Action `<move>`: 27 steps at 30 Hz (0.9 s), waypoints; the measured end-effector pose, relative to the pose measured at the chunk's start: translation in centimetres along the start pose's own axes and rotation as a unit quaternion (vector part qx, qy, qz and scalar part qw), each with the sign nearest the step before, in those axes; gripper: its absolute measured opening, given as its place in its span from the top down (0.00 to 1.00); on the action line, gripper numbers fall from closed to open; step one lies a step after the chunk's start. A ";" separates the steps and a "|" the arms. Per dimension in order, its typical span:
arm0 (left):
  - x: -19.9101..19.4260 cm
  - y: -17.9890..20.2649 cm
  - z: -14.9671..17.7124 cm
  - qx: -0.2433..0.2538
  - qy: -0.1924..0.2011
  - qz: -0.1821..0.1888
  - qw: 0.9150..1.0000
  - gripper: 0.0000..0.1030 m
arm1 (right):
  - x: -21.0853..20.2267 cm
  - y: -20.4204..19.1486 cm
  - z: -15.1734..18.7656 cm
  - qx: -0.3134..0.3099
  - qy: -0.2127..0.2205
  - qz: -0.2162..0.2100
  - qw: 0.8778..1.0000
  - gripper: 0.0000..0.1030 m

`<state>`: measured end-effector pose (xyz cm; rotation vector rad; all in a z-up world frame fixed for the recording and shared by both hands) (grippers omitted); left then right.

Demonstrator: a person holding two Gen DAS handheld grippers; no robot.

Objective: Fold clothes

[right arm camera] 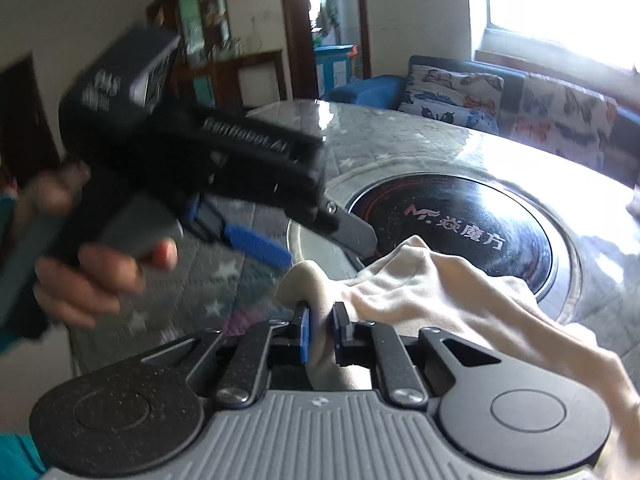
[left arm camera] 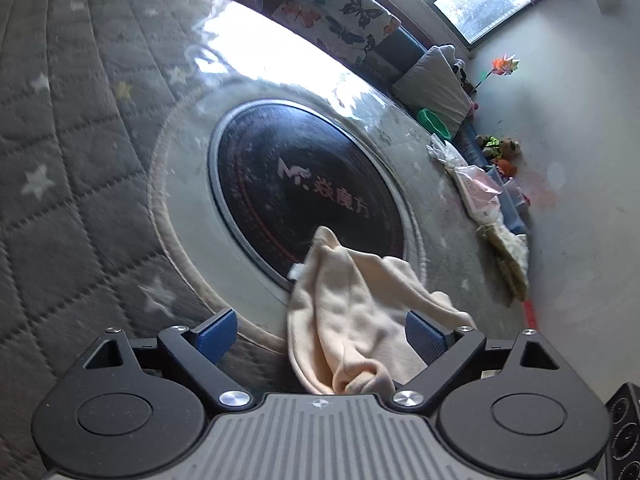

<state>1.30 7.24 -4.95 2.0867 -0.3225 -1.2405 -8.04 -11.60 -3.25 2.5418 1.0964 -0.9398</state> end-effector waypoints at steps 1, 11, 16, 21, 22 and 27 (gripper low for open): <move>0.3 0.1 0.0 -0.009 -0.007 0.007 1.000 0.10 | -0.4 0.5 0.0 0.012 0.006 -0.005 1.000 0.91; 2.7 0.4 0.4 -0.061 -0.055 0.082 0.993 0.17 | -2.8 3.0 0.5 0.057 0.047 -0.037 0.997 0.92; 4.1 -0.1 0.7 -0.080 -0.087 0.116 0.986 0.46 | -2.5 3.1 1.0 0.063 0.049 -0.046 0.996 0.92; 4.9 -0.6 1.1 -0.087 -0.096 0.118 0.985 0.68 | -2.3 2.6 1.6 0.052 0.044 -0.045 0.997 0.92; 4.9 -0.7 1.1 -0.086 -0.096 0.118 0.985 0.72 | -2.3 2.6 1.7 0.049 0.043 -0.043 0.997 0.92; 4.8 -1.4 1.2 -0.087 -0.095 0.115 0.985 0.80 | -3.2 1.8 2.6 0.038 0.041 -0.034 0.998 0.86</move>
Point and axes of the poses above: each gripper's, at about its wrist camera, not at the fingertips, and x roughly the way its jaws point, y to its right, z to its underside, the point moved 2 cm from there along x, roughly the way its jaws point, and after that the axes turned 6 degrees about -x, right-handed, at the moved point
